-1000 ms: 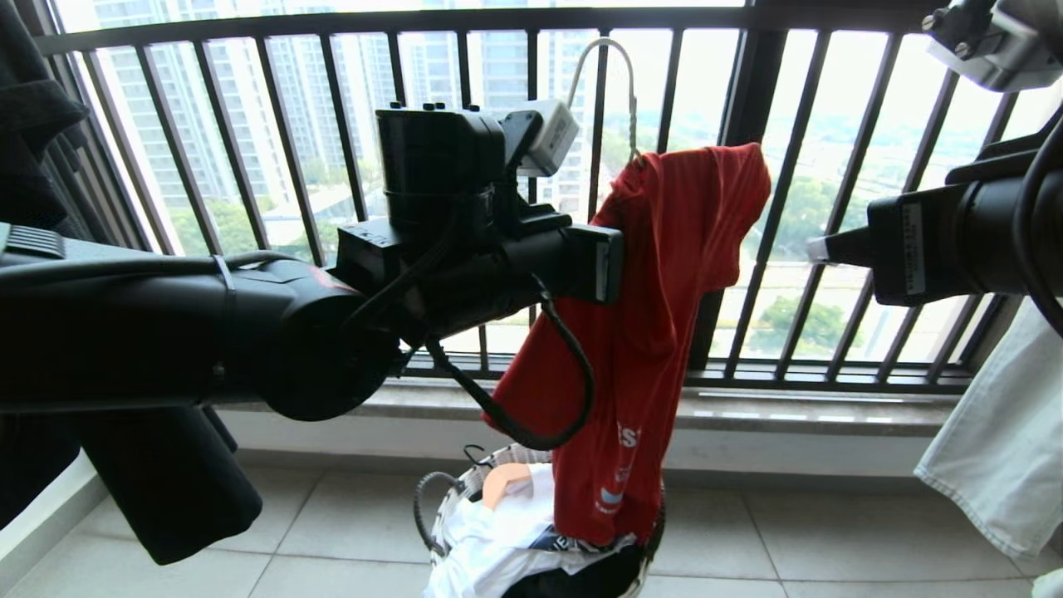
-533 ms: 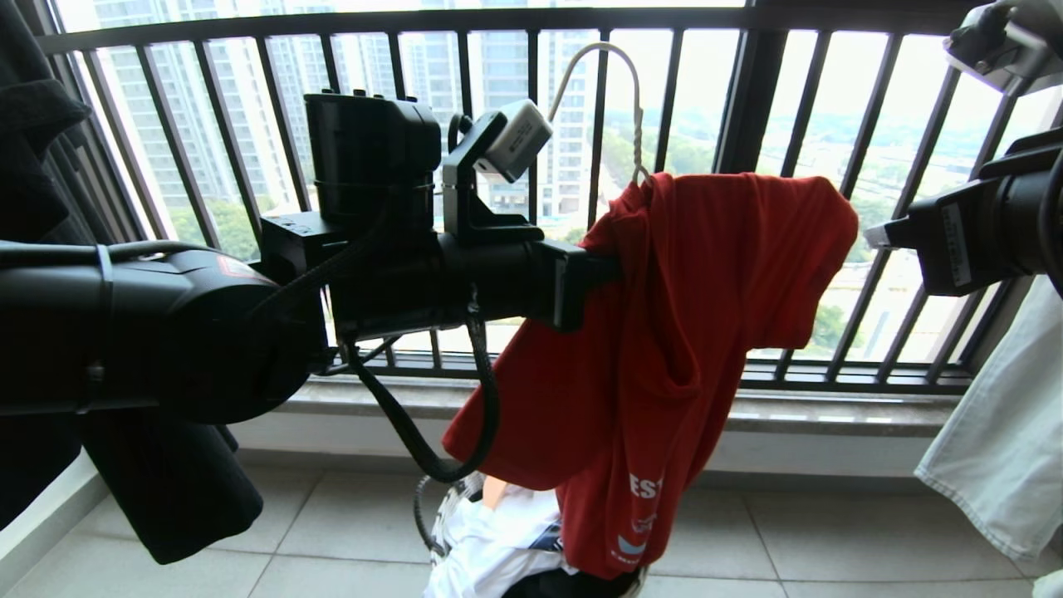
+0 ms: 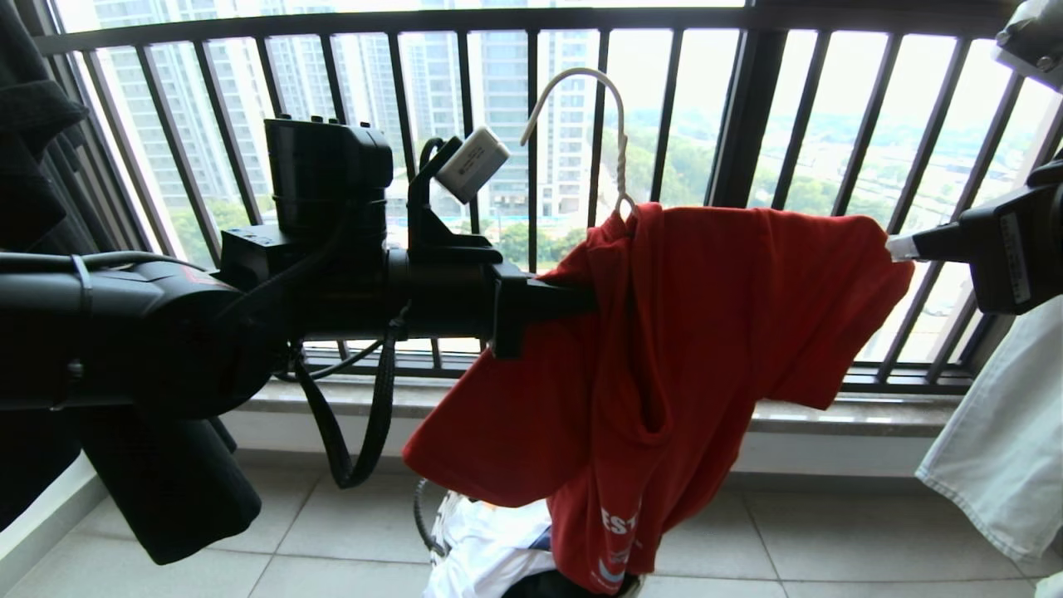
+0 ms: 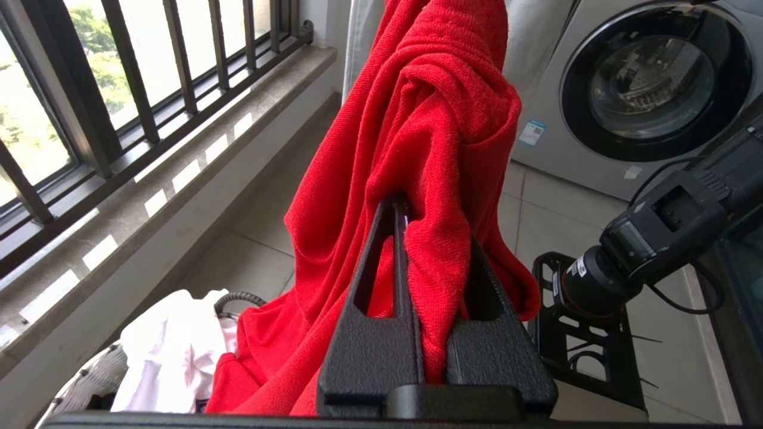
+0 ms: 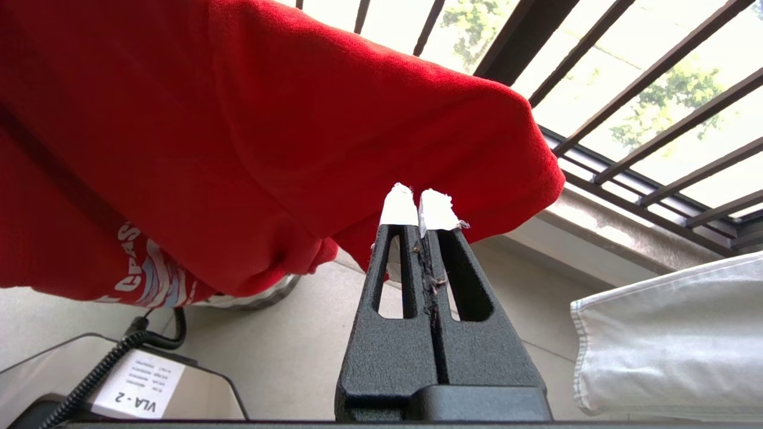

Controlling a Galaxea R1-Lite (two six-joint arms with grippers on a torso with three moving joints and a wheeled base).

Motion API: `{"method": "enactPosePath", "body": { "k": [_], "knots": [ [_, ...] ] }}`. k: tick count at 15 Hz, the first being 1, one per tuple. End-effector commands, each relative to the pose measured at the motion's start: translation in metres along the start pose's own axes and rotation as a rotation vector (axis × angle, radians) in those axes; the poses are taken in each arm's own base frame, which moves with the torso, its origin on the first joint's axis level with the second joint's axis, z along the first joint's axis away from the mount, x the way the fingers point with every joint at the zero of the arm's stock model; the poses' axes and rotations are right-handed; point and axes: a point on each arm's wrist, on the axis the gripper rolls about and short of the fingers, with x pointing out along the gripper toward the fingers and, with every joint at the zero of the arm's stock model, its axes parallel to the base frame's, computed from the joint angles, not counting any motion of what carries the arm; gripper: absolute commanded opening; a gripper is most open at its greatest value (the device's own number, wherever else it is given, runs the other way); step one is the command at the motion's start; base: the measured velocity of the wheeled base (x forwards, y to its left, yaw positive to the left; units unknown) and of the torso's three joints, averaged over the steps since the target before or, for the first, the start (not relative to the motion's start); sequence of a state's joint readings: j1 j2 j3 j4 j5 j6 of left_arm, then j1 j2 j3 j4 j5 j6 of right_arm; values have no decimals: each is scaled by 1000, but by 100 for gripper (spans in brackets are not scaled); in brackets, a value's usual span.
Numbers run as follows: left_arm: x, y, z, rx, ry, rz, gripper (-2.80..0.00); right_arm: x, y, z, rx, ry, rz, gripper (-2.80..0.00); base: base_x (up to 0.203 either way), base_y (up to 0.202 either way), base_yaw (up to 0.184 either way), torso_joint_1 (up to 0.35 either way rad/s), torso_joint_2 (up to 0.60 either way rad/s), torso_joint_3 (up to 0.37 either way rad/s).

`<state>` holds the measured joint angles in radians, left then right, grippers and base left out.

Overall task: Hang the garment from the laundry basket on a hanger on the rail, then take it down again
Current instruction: Hang the clothes on the clothes rack

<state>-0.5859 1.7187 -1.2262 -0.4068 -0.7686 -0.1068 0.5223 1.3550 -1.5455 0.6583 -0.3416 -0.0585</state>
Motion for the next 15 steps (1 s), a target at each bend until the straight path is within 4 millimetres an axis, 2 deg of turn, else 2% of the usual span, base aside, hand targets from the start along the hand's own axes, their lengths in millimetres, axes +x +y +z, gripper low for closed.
{"method": "enactPosePath", "body": {
  "k": [1,2,3,7,13,15],
  "knots": [
    [0,8,-5,-14,14,-30,-280,-7,-2,-2,-2,-5,20,-280,0,0,0,0,0,0],
    [0,10,-7,-18,20,-43,-280,-7,-2,-2,-19,-7,32,-280,0,0,0,0,0,0],
    [1,12,-8,-19,22,-41,-280,-7,-1,-1,-50,-10,49,0,0,0,0,0,0,0],
    [2,15,-13,13,45,-38,-280,4,4,2,-204,-8,135,0,0,0,0,0,0,0],
    [-6,5,-18,51,130,-47,-280,30,-12,29,-308,-74,207,0,0,0,0,0,0,0],
    [-9,1,-15,63,126,-49,-280,35,-13,28,-327,-80,273,0,0,0,0,0,0,0]
  ]
}}
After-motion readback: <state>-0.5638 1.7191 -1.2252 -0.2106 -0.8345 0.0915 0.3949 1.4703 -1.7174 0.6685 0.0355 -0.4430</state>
